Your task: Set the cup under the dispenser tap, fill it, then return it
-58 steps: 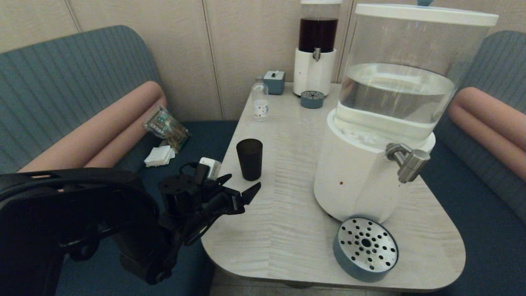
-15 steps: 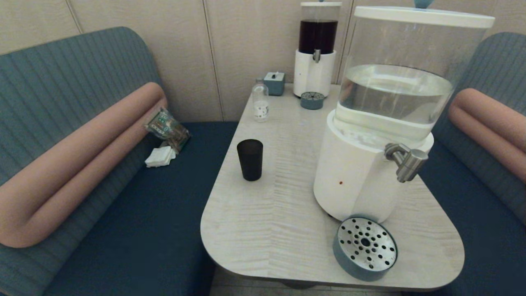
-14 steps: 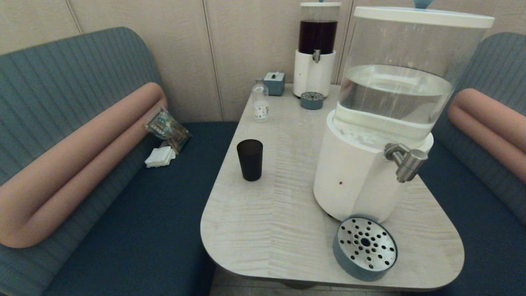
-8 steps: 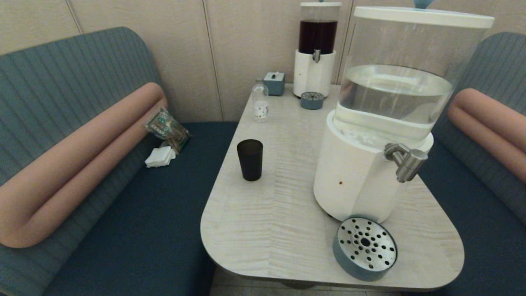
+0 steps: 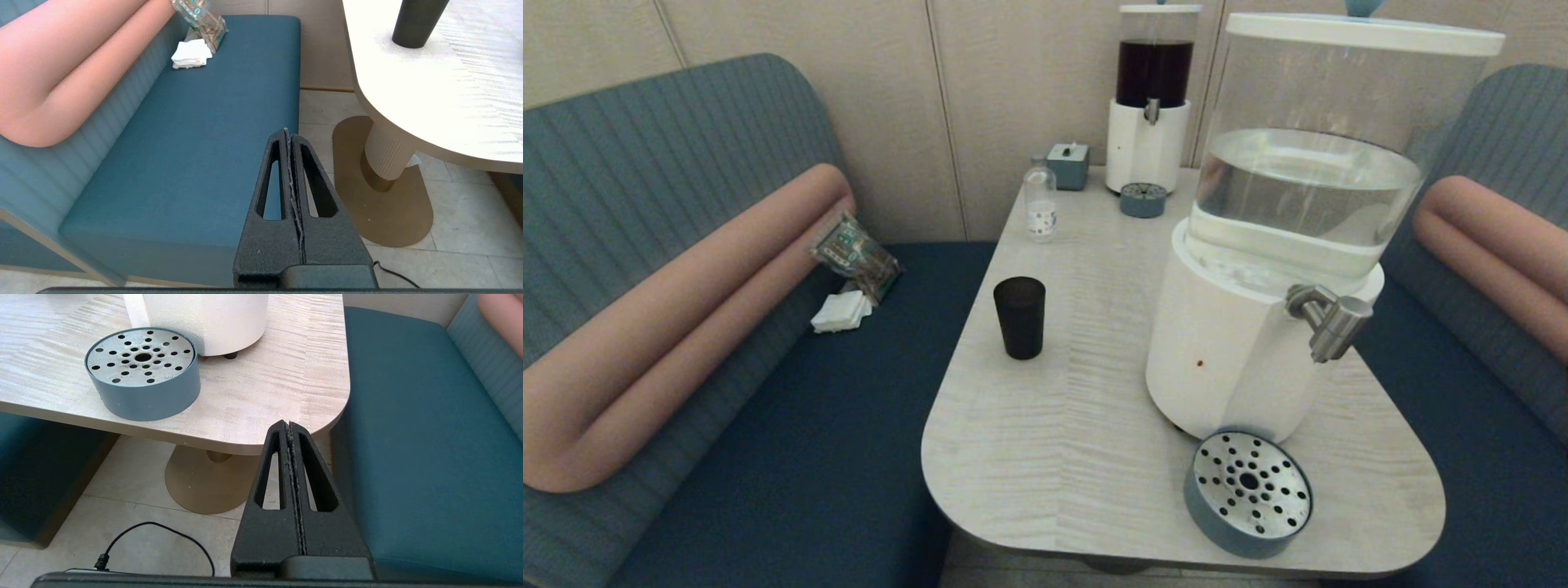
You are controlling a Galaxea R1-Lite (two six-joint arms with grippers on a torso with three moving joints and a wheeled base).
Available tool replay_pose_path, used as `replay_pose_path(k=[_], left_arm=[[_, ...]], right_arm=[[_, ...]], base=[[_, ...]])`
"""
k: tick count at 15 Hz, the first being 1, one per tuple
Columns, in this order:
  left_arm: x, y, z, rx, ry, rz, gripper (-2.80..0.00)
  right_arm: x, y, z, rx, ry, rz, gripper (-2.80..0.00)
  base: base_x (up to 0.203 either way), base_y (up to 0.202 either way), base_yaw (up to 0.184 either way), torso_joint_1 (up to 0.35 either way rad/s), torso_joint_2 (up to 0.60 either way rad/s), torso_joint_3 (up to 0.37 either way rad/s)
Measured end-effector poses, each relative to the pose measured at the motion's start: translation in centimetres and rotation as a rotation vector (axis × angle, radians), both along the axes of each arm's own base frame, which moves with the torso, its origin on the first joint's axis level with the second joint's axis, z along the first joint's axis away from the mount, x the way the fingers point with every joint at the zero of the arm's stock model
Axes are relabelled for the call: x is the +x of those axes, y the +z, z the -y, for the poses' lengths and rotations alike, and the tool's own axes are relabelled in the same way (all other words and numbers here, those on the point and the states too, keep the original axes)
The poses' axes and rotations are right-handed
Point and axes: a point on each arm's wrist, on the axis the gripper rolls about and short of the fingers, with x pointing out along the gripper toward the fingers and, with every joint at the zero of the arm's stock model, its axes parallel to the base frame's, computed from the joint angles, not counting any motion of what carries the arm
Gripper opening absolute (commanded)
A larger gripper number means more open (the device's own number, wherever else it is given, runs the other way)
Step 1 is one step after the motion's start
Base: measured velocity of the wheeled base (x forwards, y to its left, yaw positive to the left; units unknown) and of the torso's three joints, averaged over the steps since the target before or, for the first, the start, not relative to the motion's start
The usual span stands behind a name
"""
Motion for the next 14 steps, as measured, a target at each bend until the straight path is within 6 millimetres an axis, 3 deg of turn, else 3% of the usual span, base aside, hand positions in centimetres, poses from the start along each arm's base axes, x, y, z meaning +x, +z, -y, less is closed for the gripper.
replay_pose_path(k=[14], left_arm=[[0.01,-0.01,0.0,-0.001,0.001,0.0,-2.8]], right_arm=[[0.0,0.01,0.01,0.0,-0.002,0.002,-2.8]], base=[[0.0,0.0,0.0,0.0,0.0,0.0]])
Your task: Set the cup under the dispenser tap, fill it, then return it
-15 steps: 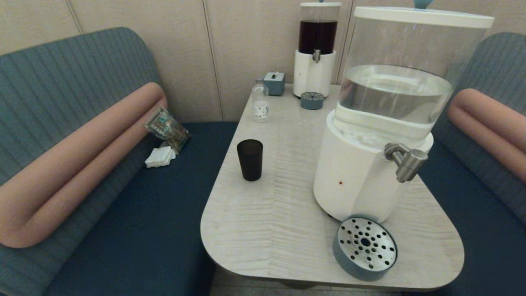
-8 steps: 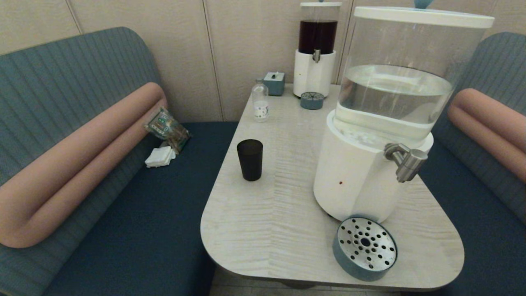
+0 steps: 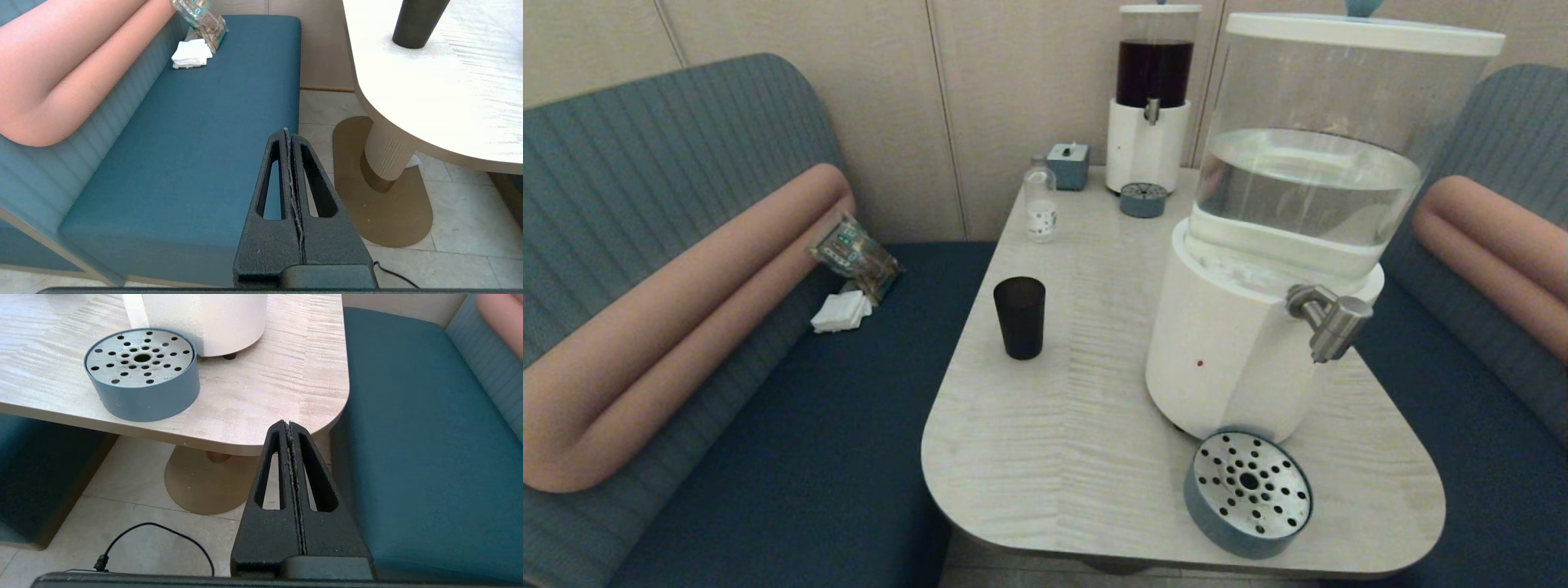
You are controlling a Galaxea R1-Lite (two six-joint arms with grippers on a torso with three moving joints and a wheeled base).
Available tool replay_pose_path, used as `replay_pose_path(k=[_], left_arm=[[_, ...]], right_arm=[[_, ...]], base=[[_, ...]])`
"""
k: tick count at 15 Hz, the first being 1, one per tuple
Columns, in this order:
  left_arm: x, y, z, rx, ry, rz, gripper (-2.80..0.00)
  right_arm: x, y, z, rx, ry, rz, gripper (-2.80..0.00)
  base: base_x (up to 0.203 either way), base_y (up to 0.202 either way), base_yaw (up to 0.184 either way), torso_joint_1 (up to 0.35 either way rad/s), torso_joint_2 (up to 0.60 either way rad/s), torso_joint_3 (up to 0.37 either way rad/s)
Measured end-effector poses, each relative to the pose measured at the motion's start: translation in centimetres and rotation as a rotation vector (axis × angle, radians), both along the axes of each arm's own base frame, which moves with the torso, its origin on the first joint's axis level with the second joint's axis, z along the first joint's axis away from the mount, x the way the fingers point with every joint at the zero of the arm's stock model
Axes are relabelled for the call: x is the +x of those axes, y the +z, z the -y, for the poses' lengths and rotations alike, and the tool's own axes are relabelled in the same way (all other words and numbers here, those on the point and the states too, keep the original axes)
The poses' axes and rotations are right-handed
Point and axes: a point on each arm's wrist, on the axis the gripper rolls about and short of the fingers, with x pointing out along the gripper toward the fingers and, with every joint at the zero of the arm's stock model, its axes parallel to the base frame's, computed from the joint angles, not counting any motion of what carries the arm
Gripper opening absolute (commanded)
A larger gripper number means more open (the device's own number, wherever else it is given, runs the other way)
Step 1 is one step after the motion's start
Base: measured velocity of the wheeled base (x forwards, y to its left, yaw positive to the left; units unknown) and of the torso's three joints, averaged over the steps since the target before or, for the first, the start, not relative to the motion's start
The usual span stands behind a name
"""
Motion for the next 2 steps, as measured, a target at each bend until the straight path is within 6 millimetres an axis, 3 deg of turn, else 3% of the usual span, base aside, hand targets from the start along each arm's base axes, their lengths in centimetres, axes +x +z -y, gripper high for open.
replay_pose_path(k=[2], left_arm=[[0.0,0.0,0.0,0.0,0.0,0.0,-2.8]], right_arm=[[0.0,0.02,0.0,0.002,0.0,0.002,-2.8]], base=[[0.0,0.0,0.0,0.0,0.0,0.0]])
